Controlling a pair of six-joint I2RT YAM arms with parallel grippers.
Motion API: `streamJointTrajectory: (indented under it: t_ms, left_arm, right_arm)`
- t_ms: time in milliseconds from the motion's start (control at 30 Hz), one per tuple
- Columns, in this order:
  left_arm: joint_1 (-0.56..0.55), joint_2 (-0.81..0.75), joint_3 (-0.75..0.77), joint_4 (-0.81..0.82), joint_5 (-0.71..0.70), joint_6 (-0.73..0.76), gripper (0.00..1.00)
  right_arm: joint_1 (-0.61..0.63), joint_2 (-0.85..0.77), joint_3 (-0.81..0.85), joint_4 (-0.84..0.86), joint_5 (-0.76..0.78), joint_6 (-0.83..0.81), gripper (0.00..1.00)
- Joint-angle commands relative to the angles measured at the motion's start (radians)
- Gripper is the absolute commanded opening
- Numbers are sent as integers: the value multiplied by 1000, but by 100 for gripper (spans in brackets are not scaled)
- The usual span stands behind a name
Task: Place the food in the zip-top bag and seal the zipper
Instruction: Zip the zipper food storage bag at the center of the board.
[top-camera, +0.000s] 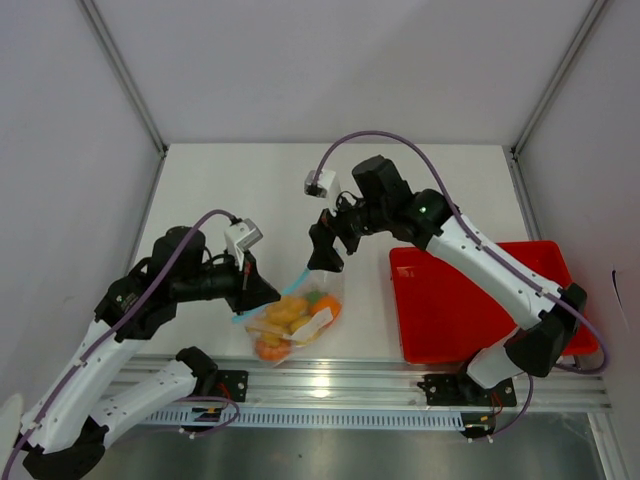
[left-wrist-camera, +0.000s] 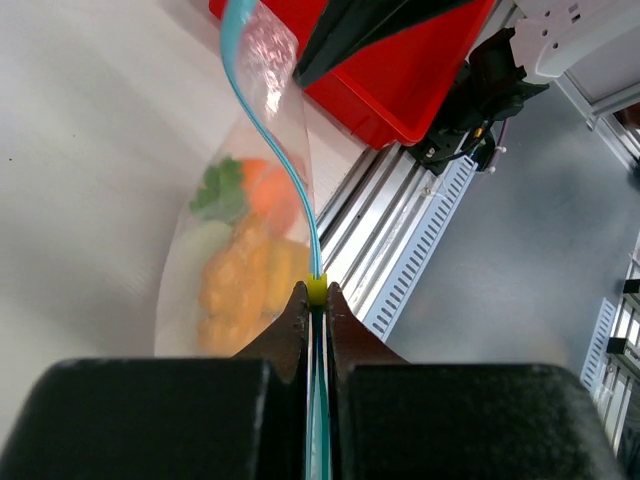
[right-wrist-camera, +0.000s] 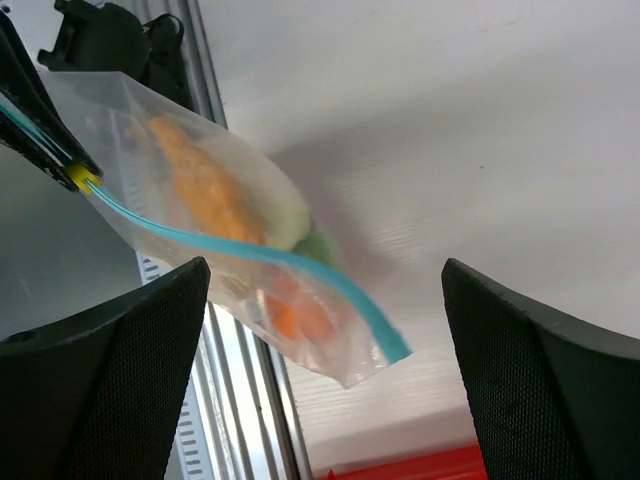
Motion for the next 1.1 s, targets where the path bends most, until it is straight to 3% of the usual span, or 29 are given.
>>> streamJointTrajectory:
  t_ms: [0, 133, 400, 767, 867, 933, 1000, 1067]
  left_arm:
    - [5, 0, 33, 44, 41, 19, 1]
    - [3, 5, 37, 50, 43, 18, 1]
    - [3, 26, 51, 50, 89, 32, 1]
    - [5, 16, 80, 18, 96, 58, 1]
    - [5, 13, 80, 21, 96, 56, 0]
    - [3, 11, 77, 20, 93, 59, 1]
    - [3, 11, 74, 17, 89, 61, 1]
    - [5, 8, 71, 13, 78, 61, 1]
  right_arm:
    - [27, -57, 117, -84, 127, -38, 100]
    - [22, -96, 118, -103, 166, -48, 99]
    - [100, 8, 102, -104, -217, -100, 99]
    - [179, 149, 157, -149, -383, -155, 95]
    - [180, 173, 150, -167, -400, -155, 84]
    - [182, 178, 136, -158, -405, -146, 46]
    - [182, 167, 107, -117, -374, -115, 0]
    - [180, 143, 59, -60, -334, -81, 0]
